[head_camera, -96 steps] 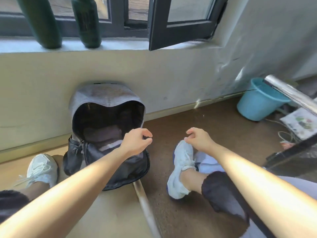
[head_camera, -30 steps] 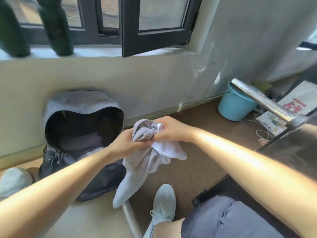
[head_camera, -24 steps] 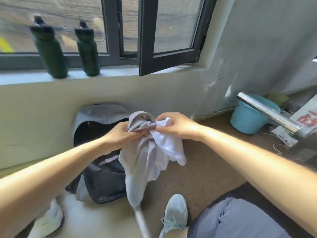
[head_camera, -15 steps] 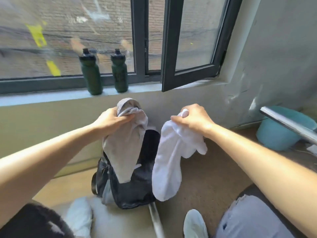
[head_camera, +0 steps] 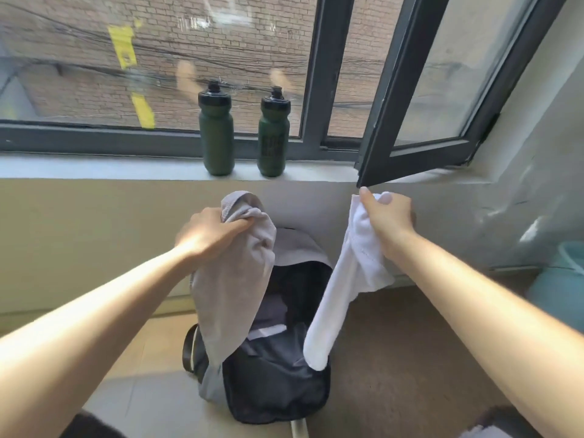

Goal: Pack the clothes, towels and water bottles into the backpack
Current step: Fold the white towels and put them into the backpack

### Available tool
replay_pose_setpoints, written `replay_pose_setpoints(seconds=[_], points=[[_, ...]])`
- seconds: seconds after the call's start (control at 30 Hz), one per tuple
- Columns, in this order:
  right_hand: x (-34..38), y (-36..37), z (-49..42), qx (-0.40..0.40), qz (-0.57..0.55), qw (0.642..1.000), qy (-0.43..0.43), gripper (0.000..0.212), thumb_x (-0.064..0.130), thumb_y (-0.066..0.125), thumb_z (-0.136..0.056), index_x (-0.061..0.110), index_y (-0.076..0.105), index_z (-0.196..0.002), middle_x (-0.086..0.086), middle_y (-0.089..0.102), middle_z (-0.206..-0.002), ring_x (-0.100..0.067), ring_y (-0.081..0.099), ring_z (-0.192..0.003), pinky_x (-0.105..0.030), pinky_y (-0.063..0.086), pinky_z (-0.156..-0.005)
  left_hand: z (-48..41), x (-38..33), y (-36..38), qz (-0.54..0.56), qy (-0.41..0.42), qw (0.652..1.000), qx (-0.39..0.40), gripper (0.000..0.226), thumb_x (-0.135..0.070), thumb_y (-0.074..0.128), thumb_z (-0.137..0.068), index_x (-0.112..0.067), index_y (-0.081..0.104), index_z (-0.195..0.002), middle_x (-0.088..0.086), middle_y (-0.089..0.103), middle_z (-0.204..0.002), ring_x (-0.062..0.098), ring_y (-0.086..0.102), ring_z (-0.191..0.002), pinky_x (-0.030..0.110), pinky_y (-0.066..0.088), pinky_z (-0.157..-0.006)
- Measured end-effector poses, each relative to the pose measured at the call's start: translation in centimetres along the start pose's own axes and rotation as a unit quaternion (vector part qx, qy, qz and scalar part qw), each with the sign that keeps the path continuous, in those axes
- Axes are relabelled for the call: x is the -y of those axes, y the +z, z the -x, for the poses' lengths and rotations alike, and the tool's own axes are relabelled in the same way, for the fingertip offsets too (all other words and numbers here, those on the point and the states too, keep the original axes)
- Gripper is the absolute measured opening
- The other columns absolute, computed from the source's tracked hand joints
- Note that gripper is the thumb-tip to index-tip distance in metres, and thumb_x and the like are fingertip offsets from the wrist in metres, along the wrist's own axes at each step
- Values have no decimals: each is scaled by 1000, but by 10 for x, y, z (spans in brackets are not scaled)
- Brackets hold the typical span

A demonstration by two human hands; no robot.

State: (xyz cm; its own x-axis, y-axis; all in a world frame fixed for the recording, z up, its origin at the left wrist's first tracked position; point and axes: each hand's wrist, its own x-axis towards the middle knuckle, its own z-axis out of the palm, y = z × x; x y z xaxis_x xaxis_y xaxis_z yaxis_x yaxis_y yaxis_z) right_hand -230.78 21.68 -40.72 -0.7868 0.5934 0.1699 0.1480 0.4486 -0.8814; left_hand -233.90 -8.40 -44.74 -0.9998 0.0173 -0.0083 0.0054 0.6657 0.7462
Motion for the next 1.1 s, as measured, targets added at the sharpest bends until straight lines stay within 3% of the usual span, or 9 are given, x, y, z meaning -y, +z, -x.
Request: replay_pose_setpoints(seconds=[0.13, 0.27, 0.5, 0.63, 0.77, 0.87, 0.93, 1.03, 1.1], points=[[46, 58, -12, -22, -19, 994, -104, 32, 42, 68, -93, 14, 66, -109, -4, 69, -108, -25, 60, -100, -26, 40, -79, -16, 15, 5, -16, -14, 1000, 3, 66, -84, 50, -65, -27, 72, -89, -1, 74, -89, 26, 69, -86, 40, 58, -81], [29, 109, -16, 218, 0, 971, -96, 71, 28, 77, -88, 18, 44, -151, -2, 51, -149, -19, 50, -133, -28, 43, -98, -24, 30, 9, -16, -14, 1000, 19, 51, -76, 58, -73, -29, 73, -89, -2, 75, -92, 25, 69, -88, 39, 58, -83], [-47, 127, -14, 358, 113, 926, -38, 77, 22, 70, -93, 18, 29, -159, -2, 37, -159, -17, 44, -136, -24, 41, -92, -25, 43, 9, -1, -20, 999, 32, 53, -75, 60, -70, -28, 74, -91, -2, 75, -94, 26, 70, -93, 46, 58, -88], [-59, 127, -17, 336, 160, 925, -83, 84, 20, 74, -87, 14, 27, -157, -5, 35, -159, -25, 40, -143, -34, 44, -104, -24, 46, 12, -3, -22, 999, 34, 45, -68, 66, -76, -26, 72, -88, -1, 75, -92, 25, 70, -92, 46, 58, -88], [-75, 144, -19, 379, 293, 868, -126, 111, 30, 80, -79, 35, 6, -161, -9, 16, -162, -29, 44, -134, -35, 48, -97, -21, 42, 13, 2, -34, 999, 32, 52, -73, 62, -67, -26, 74, -87, -2, 75, -89, 24, 70, -89, 47, 59, -87], [-89, 168, -20, 361, 404, 829, -140, 94, 25, 73, -84, 44, 15, -156, -10, 13, -157, -37, 53, -119, -41, 52, -83, -21, 41, 12, 0, -37, 999, 28, 53, -73, 60, -65, -25, 73, -86, -1, 75, -87, 23, 71, -88, 47, 59, -84], [-94, 176, -25, 302, 421, 838, -175, 59, 15, 59, -92, 28, 39, -145, -10, 23, -151, -37, 51, -117, -41, 48, -79, -23, 43, 12, 4, -41, 999, 24, 53, -73, 61, -64, -26, 73, -85, -2, 75, -87, 22, 70, -87, 46, 59, -83], [-99, 178, -40, 230, 324, 896, -196, 18, 7, 49, -93, 9, 58, -109, -9, 48, -130, -36, 56, -108, -36, 43, -77, -25, 49, 16, 1, -35, 999, 24, 40, -65, 67, -76, -26, 74, -84, -2, 76, -85, 21, 71, -87, 46, 60, -83], [-94, 169, -51, 143, 219, 954, -145, 9, 9, 49, -92, 11, 54, -85, -13, 60, -106, -34, 59, -94, -34, 37, -71, -28, 51, 18, -1, -28, 999, 23, 34, -60, 68, -82, -26, 74, -84, -3, 76, -85, 21, 71, -87, 47, 59, -84]])
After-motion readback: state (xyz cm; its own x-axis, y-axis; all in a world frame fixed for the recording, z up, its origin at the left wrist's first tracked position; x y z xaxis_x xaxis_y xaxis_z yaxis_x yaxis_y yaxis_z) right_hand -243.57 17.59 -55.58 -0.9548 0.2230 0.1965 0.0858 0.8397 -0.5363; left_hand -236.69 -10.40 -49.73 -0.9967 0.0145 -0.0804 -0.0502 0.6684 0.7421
